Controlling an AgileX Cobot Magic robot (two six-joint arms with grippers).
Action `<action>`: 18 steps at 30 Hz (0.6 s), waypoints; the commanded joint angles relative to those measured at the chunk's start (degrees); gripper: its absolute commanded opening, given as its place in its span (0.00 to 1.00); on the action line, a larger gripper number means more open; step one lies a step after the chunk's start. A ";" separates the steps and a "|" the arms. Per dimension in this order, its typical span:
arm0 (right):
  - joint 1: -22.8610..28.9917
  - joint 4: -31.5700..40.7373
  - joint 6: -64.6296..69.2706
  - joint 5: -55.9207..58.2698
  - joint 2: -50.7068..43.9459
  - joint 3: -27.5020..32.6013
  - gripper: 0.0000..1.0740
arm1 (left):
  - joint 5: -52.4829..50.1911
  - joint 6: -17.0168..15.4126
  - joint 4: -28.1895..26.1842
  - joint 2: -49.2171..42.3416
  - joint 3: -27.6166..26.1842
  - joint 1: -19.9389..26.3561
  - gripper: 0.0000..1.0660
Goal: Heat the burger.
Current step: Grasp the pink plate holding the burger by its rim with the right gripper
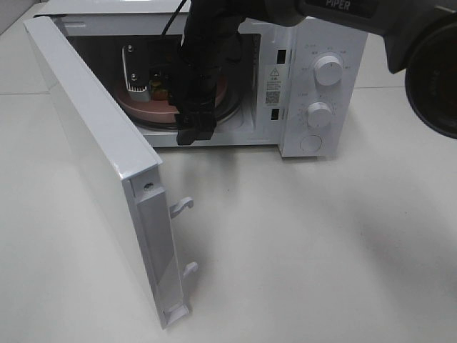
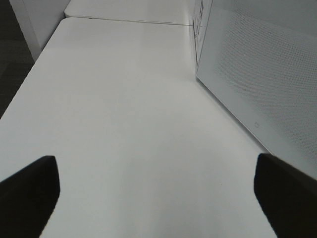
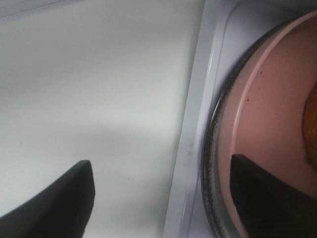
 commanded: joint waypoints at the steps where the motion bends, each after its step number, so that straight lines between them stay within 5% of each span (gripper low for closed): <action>1: 0.17 -1.60 2.35 -0.57 0.23 -0.23 0.71 | -0.86 -0.06 -0.11 -0.11 0.17 -0.06 0.95; 18: 0.17 -7.22 9.68 -1.38 1.43 -0.23 0.71 | -0.86 -0.06 -0.11 -0.11 0.17 -0.06 0.95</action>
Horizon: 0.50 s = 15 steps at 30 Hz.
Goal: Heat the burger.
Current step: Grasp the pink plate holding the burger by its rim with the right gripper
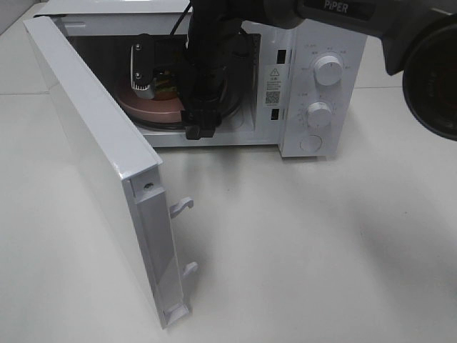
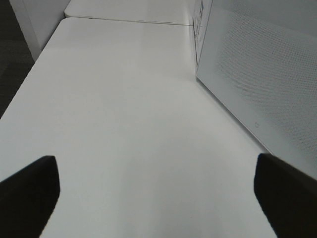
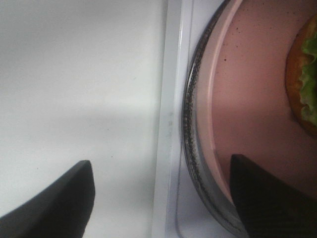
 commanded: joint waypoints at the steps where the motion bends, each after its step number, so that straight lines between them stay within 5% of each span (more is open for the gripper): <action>1: 0.17 -0.69 0.92 -0.69 0.97 -0.23 0.71 | -0.86 -0.06 -0.11 -0.11 0.17 -0.06 0.95; 15: 0.63 -0.17 0.92 -1.60 5.33 -5.33 0.71 | -0.86 -0.06 -0.11 -0.11 0.17 -0.06 0.95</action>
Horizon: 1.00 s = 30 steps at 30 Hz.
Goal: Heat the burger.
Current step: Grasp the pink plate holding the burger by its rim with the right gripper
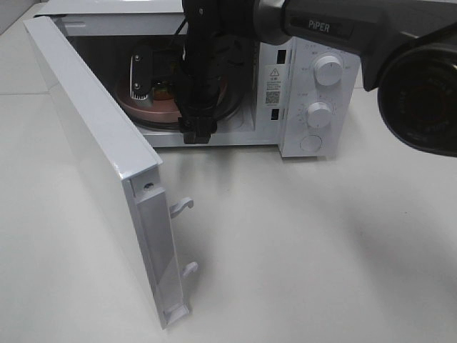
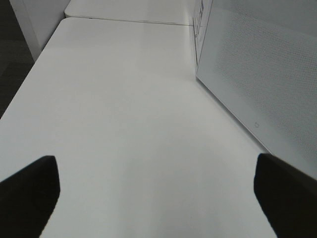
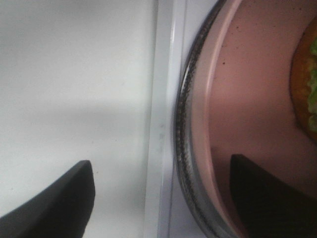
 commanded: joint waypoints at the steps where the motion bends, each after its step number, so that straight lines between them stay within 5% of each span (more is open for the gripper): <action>1: 0.52 0.97 -0.06 0.06 1.83 -2.46 0.71 | -0.86 -0.06 -0.11 -0.11 0.17 -0.06 0.95; 30: 0.69 -0.74 2.92 -0.06 4.53 -4.93 0.71 | -0.86 -0.06 -0.11 -0.11 0.17 -0.06 0.95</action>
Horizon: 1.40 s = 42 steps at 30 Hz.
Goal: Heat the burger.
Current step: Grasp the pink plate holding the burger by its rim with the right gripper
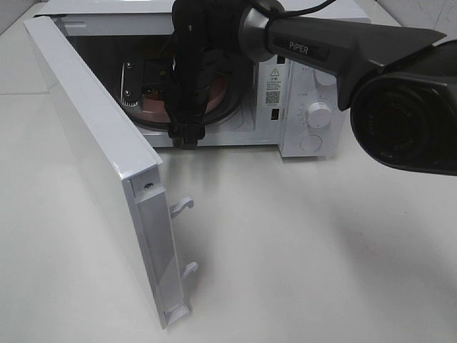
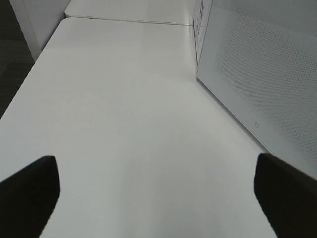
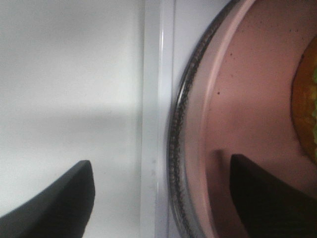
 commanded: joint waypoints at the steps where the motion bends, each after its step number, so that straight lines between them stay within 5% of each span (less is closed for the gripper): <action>1: 0.11 -0.63 0.97 0.80 0.23 -0.40 0.71 | -0.86 -0.06 -0.11 -0.11 0.17 -0.06 0.95; 42: -0.06 -5.16 4.98 1.43 2.69 -0.46 0.71 | -0.86 -0.06 -0.11 -0.11 0.17 -0.06 0.95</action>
